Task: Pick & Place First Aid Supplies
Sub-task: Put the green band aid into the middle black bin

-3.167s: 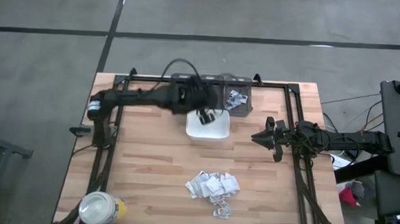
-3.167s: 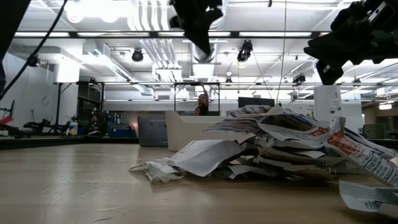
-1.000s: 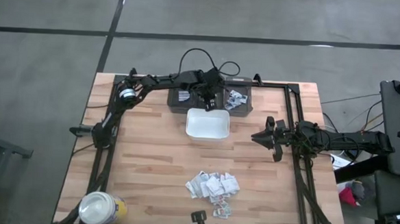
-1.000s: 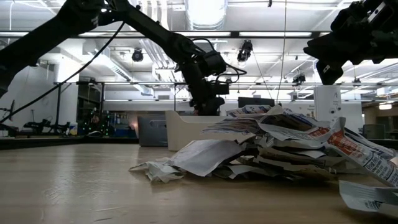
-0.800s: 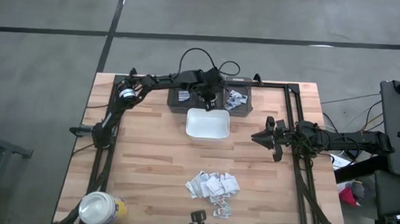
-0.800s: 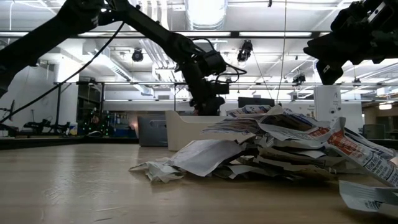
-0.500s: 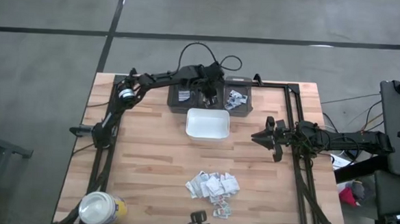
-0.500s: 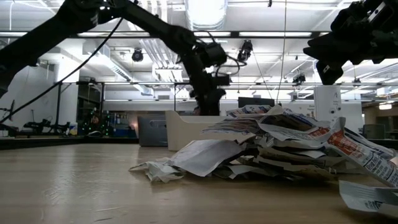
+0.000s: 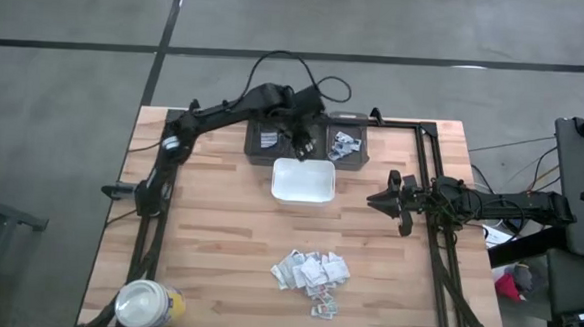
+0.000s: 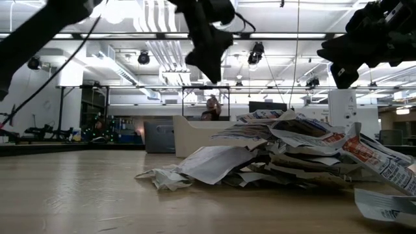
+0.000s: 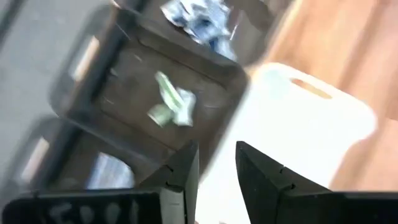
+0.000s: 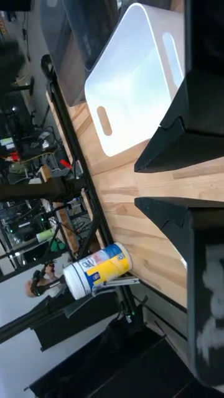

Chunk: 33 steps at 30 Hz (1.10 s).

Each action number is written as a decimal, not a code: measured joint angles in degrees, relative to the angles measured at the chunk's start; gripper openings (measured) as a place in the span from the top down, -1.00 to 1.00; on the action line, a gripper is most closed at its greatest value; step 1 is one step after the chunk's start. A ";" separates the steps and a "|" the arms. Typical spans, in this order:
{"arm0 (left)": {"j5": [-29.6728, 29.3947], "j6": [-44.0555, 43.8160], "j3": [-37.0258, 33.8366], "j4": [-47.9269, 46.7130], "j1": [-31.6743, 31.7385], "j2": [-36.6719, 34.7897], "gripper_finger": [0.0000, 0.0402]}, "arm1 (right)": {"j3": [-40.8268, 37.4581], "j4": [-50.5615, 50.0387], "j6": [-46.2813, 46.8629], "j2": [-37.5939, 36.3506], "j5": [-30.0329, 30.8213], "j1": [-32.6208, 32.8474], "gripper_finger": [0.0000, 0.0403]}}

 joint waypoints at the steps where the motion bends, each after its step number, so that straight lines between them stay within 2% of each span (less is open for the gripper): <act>1: 0.08 -2.04 -1.41 -0.45 -0.82 -1.28 0.50 | 0.00 -0.02 0.00 0.00 -0.02 0.02 0.66; 9: 0.34 -16.48 -12.83 0.34 -8.77 -10.63 0.50 | 0.00 0.00 -0.13 0.00 0.02 0.02 0.68; 14: 0.34 -25.89 -19.80 4.42 -15.02 -13.70 0.50 | 0.00 0.01 -0.13 -0.01 0.09 0.00 0.65; 21: 2.89 -41.91 -25.39 10.02 -23.62 -13.94 0.50 | 0.00 0.06 -0.13 0.00 0.07 0.00 0.60; 28: 6.83 -60.12 -28.53 13.71 -29.69 -13.88 0.50 | 0.00 0.04 -0.13 0.00 0.06 0.01 0.57; 33: 7.02 -69.37 -30.25 14.68 -33.56 -13.83 0.50 | 0.00 0.04 -0.13 0.00 0.04 0.00 0.60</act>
